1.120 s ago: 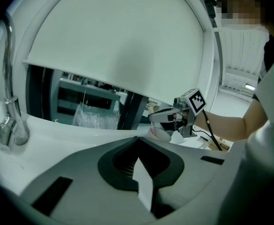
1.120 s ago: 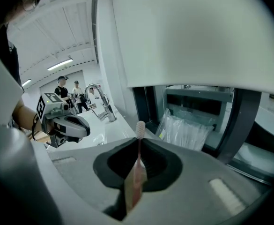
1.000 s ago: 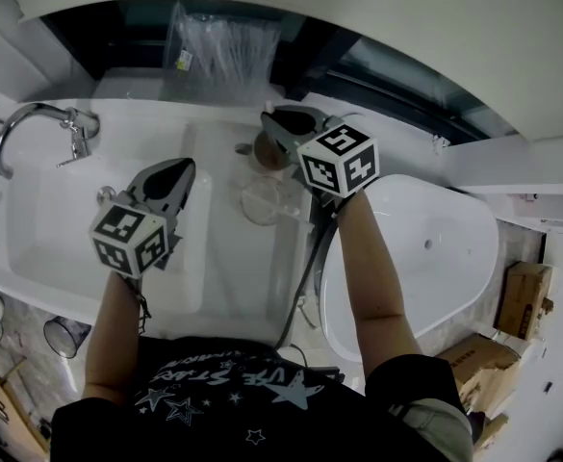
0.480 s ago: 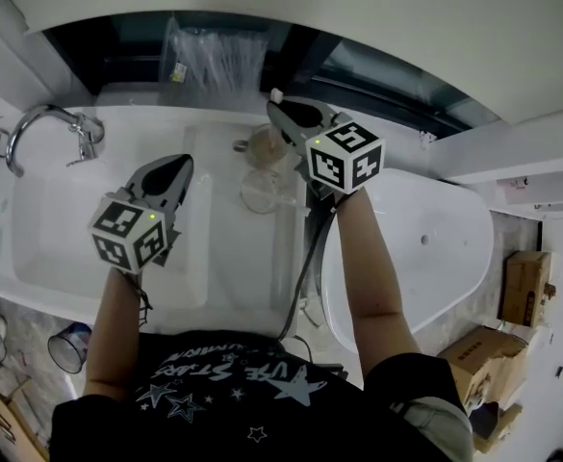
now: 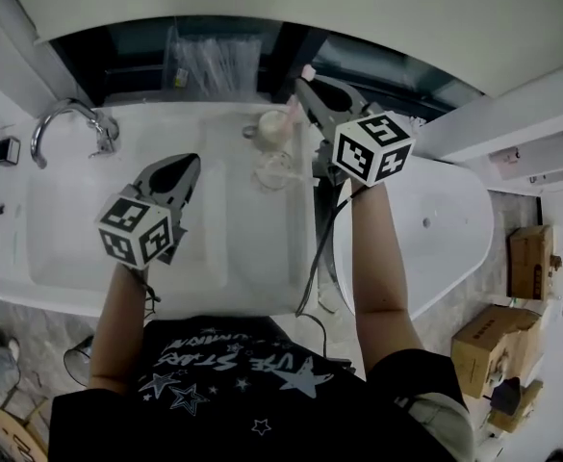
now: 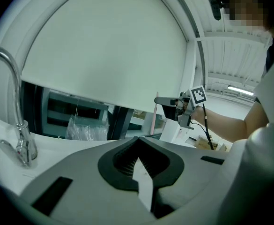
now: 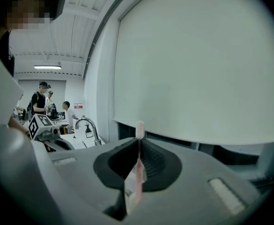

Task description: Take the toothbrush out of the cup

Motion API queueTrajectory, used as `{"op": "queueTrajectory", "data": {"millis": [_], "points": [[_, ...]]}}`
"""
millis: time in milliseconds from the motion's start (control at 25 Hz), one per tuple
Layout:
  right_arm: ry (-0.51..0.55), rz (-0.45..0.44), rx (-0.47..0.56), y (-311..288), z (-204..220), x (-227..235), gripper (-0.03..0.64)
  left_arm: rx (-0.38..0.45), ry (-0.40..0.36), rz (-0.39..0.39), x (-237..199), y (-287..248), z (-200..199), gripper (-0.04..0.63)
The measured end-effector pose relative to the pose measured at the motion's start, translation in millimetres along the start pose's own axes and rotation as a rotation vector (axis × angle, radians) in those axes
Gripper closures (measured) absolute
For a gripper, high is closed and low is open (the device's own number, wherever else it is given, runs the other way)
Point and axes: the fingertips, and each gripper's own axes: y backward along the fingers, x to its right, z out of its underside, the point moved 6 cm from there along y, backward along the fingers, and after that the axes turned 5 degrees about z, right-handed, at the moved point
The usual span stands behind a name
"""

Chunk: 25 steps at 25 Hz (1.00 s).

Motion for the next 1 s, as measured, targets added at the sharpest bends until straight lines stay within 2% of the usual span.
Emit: {"op": "queueTrajectory", "data": {"millis": [400, 760, 1000], "points": [[0.042, 0.114, 0.079, 60.7, -27.5, -70.6, 0.603, 0.005, -0.026, 0.078, 10.3, 49.9, 2.6, 0.588], [-0.023, 0.155, 0.077, 87.7, -7.9, -157.6, 0.603, -0.009, -0.05, 0.152, 14.9, 105.4, 20.7, 0.588], [-0.052, 0.177, 0.053, 89.9, 14.1, -232.7, 0.603, -0.015, -0.058, 0.195, 9.9, 162.0, 45.5, 0.588]]}}
